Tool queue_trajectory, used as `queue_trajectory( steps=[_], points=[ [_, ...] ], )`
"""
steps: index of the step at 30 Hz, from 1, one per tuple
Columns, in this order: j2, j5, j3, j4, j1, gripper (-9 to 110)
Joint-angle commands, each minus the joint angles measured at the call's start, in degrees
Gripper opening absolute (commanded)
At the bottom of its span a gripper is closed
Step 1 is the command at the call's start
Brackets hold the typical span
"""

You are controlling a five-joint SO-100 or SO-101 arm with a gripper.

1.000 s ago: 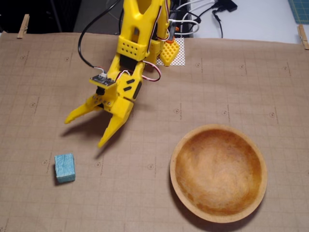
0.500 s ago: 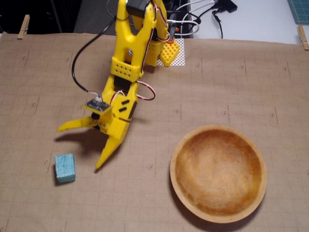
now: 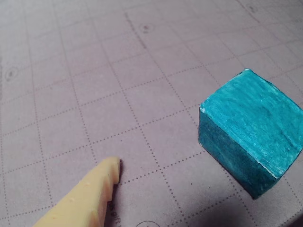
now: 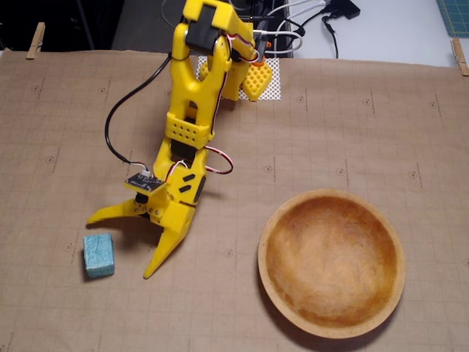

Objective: Grasp a blue block and put it in the bowl.

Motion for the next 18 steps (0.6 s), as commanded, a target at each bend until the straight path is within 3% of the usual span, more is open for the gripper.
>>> queue_trajectory(
  steps=[1,7,18],
  points=[
    [-3.3,0.3,-2.1,-11.7,0.0,58],
    [-9.1,0.8,-5.3,-20.7,0.2,58],
    [-18.4,0.2,-20.4,-21.1,2.9,58]
  ],
)
